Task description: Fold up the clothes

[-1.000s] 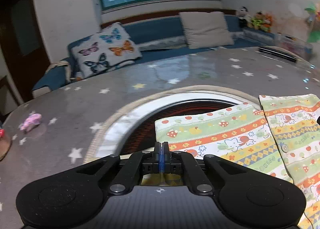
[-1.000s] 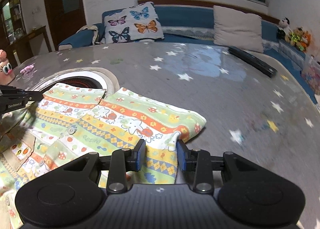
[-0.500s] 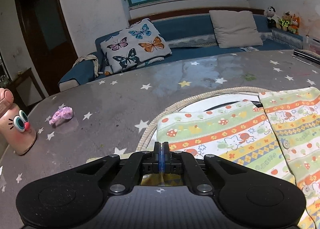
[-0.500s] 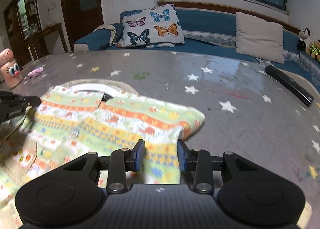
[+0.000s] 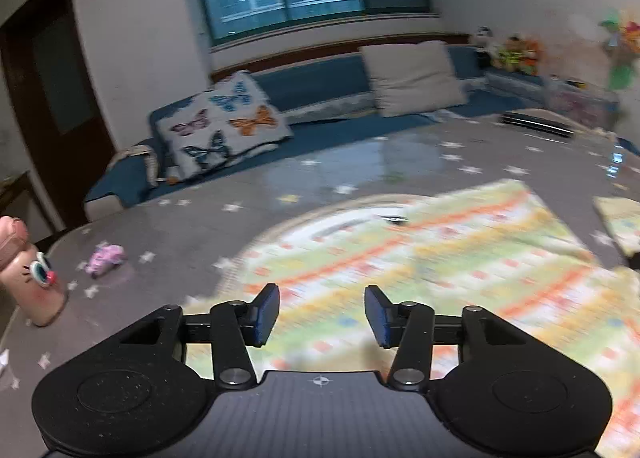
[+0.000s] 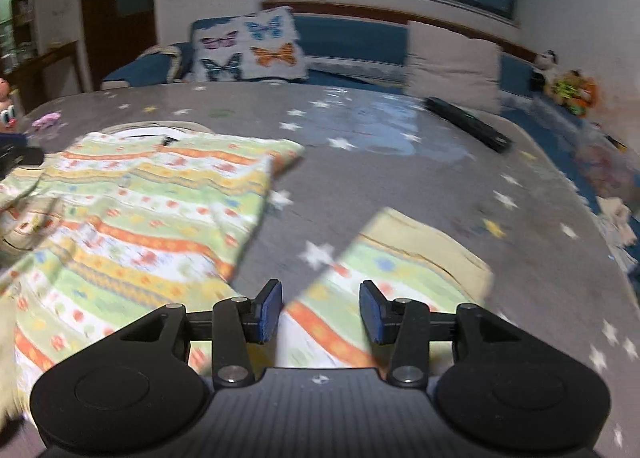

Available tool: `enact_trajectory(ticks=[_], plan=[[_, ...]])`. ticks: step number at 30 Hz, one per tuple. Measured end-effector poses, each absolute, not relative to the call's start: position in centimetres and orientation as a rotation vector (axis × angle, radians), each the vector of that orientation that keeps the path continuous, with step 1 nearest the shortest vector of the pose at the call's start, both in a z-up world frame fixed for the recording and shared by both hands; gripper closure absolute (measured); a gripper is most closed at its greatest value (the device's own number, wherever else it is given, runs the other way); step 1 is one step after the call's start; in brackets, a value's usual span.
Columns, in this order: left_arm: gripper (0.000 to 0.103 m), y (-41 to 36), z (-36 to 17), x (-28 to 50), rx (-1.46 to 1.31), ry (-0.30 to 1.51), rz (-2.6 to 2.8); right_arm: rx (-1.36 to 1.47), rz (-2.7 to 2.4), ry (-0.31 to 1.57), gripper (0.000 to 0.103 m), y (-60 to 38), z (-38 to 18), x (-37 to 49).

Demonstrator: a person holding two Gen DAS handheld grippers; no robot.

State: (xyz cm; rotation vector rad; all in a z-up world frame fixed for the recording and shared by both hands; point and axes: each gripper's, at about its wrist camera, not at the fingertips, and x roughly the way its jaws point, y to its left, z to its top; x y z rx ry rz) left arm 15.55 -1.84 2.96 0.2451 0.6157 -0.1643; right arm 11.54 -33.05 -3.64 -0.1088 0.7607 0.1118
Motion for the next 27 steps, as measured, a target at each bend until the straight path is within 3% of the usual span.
enact_trajectory(ticks=[10,17,20,22,23,24,27], plan=[[0.050,-9.7,0.4,9.8,0.314,0.646,-0.376,-0.096,0.026,0.738,0.058,-35.3,-3.3,8.8],[0.050,-11.8,-0.6,8.1,0.353,0.650,-0.426,-0.008,0.081,0.733,0.062,-35.0,-3.2,13.2],[0.049,-12.2,-0.8,7.7,0.365,0.651,-0.446,-0.022,0.085,0.757,0.067,-34.2,-4.6,15.2],[0.047,-12.3,-0.9,7.6,0.374,0.651,-0.455,-0.061,0.082,0.745,0.076,-33.5,-5.0,15.3],[0.047,-12.4,-1.0,7.5,0.377,0.651,-0.458,-0.065,0.082,0.745,0.094,-33.3,-4.9,15.2],[0.047,-12.4,-1.1,7.5,0.378,0.652,-0.459,-0.077,0.073,0.743,0.101,-33.1,-4.9,14.9],[0.046,-12.4,-1.2,7.5,0.377,0.651,-0.458,-0.105,0.048,0.704,0.102,-33.5,-4.3,13.4]])
